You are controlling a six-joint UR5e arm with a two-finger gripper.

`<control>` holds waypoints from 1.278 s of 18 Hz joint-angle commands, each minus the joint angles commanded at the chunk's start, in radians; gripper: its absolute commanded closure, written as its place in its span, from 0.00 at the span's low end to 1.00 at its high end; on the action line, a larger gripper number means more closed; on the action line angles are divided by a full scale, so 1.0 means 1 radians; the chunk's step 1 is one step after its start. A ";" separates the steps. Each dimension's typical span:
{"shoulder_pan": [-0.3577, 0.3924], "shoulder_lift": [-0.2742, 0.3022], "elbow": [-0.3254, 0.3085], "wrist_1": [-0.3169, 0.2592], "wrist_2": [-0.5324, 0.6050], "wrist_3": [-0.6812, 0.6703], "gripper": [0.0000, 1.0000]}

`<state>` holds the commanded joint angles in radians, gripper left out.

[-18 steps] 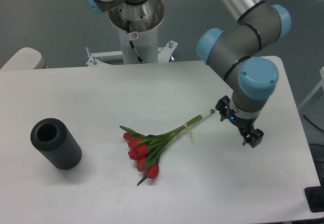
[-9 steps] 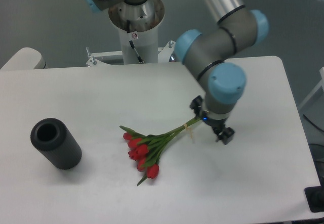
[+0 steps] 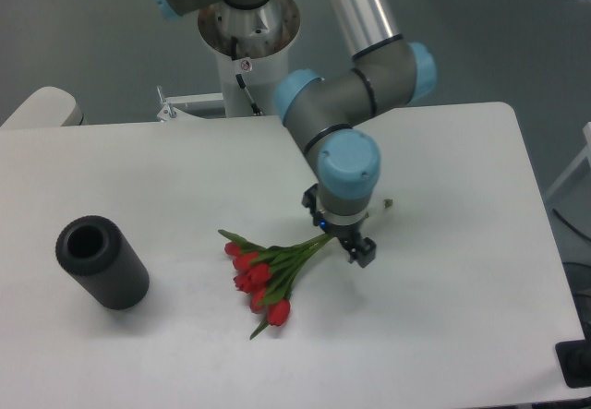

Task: Pick up the flowers from the table
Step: 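Lower the open gripper over the green stems just above the blooms, then close the gripper around the tulip stems, then lift the held tulip bouquet up off the table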

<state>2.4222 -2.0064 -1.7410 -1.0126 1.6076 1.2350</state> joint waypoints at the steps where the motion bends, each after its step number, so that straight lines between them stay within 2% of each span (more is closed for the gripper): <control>1: -0.003 0.000 -0.009 0.008 -0.006 -0.012 0.00; 3: -0.006 -0.003 -0.023 0.037 -0.018 -0.022 0.00; 5: -0.008 -0.006 -0.051 0.095 -0.018 -0.028 0.00; 6: -0.008 -0.009 -0.052 0.109 -0.018 -0.031 0.04; 10: -0.012 -0.017 -0.051 0.111 -0.017 -0.043 0.34; 15: -0.018 -0.026 -0.049 0.118 -0.014 -0.065 0.51; 16: -0.018 -0.025 -0.049 0.118 -0.014 -0.065 0.58; 19: -0.020 -0.026 -0.045 0.118 -0.006 -0.077 0.91; 20: -0.020 -0.026 -0.043 0.117 -0.005 -0.087 0.98; 23: -0.015 -0.014 -0.038 0.112 -0.005 -0.080 1.00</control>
<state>2.4068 -2.0203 -1.7794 -0.9004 1.6030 1.1551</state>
